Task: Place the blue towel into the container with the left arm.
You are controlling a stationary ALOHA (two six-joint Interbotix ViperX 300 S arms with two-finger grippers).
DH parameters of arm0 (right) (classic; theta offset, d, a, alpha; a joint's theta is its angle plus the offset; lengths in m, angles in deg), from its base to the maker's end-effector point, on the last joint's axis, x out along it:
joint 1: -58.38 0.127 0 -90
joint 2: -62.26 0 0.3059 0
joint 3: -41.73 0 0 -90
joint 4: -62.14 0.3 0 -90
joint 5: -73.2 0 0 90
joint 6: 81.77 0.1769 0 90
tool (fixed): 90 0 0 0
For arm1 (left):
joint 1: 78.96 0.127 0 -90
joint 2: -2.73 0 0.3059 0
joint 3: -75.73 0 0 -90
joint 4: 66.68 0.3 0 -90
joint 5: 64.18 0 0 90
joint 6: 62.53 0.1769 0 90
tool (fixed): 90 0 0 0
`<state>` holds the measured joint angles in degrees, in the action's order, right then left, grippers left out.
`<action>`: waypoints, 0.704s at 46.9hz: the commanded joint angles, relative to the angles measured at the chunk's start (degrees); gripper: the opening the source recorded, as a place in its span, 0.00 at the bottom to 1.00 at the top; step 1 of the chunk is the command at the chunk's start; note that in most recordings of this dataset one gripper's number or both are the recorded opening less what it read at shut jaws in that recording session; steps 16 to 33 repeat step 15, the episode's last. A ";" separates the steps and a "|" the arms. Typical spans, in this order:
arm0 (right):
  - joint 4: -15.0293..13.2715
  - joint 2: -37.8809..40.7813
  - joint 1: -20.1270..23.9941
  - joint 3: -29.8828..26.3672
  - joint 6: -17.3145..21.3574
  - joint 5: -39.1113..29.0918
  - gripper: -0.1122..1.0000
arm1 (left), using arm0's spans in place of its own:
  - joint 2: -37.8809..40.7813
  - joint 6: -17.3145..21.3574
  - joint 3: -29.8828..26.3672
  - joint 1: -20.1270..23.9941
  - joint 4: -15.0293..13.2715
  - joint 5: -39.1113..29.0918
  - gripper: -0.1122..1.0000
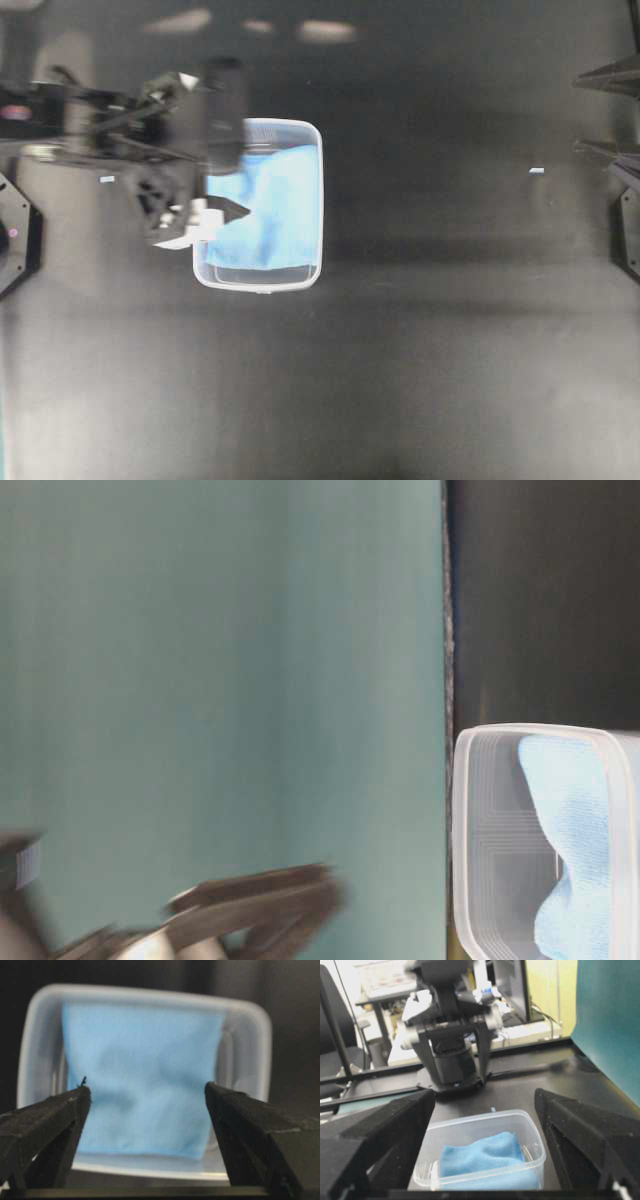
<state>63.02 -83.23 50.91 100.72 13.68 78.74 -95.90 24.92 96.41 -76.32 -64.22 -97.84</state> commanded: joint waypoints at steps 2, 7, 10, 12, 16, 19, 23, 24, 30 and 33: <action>0.18 0.26 -0.18 -0.70 -0.09 0.62 0.80 | -8.96 0.53 2.37 -1.14 0.09 6.15 0.90; 0.09 0.26 -0.09 -0.70 -0.09 0.70 0.80 | -15.56 0.88 6.86 -1.67 0.09 12.39 0.90; 0.18 0.26 -0.18 -0.53 -0.09 0.62 0.80 | -20.04 0.79 9.76 -1.76 0.09 15.64 0.90; 0.18 0.35 -0.18 -0.70 -0.09 0.62 0.80 | -22.24 0.79 11.16 -1.76 0.09 16.70 0.89; 0.18 0.44 -0.18 -0.53 0.18 0.62 0.80 | -25.31 0.62 12.92 -2.11 0.09 17.23 0.89; 0.18 0.44 -0.18 -0.53 0.18 0.62 0.80 | -25.31 0.62 12.92 -2.11 0.09 17.23 0.89; 0.18 0.44 -0.18 -0.53 0.18 0.62 0.80 | -25.31 0.62 12.92 -2.11 0.09 17.23 0.89; 0.18 0.44 -0.18 -0.53 0.18 0.62 0.80 | -25.31 0.62 12.92 -2.11 0.09 17.23 0.89; 0.18 0.44 -0.18 -0.53 0.18 0.62 0.80 | -25.31 0.62 12.92 -2.11 0.09 17.23 0.89; 0.18 0.44 -0.18 -0.53 0.18 0.62 0.80 | -25.31 0.62 12.92 -2.11 0.09 17.23 0.89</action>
